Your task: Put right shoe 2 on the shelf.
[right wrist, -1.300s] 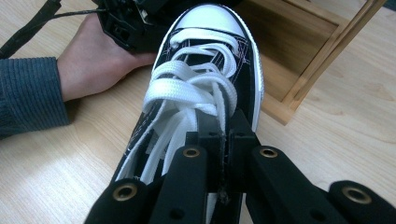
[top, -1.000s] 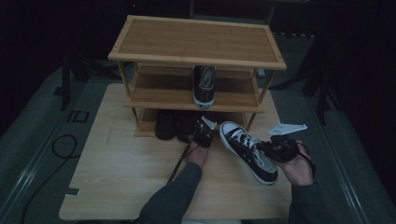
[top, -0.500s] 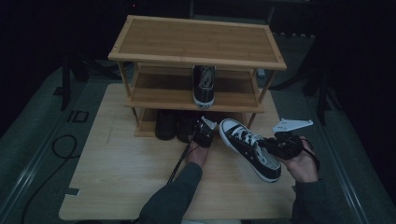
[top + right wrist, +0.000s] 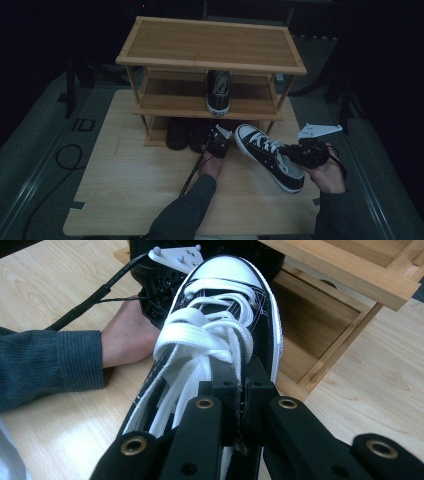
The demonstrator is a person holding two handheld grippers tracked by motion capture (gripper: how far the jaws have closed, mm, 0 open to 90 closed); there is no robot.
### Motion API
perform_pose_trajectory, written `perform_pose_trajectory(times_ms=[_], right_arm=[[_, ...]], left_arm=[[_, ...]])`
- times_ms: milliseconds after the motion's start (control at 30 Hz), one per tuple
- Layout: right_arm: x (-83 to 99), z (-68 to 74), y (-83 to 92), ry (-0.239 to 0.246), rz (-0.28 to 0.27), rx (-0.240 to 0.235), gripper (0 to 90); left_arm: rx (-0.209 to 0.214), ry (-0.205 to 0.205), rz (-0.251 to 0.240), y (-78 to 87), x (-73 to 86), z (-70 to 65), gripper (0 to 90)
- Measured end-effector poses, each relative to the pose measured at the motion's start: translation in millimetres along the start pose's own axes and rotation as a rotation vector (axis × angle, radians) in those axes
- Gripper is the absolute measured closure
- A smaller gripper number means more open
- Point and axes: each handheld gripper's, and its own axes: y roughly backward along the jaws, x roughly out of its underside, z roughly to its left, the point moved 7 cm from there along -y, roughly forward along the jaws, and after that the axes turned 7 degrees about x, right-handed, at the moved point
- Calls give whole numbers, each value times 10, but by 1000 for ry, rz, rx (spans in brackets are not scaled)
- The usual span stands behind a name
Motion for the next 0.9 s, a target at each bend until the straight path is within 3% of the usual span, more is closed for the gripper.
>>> perform_pose_trajectory(times_ms=[367, 900], right_arm=[[-83, -16, 85, 20, -12, -11, 880], [-282, 66, 236, 45, -57, -47, 880]], left_arm=[[0, -1, -1, -2, -1, 0, 900], [-3, -8, 3, 3, 1, 7, 900]])
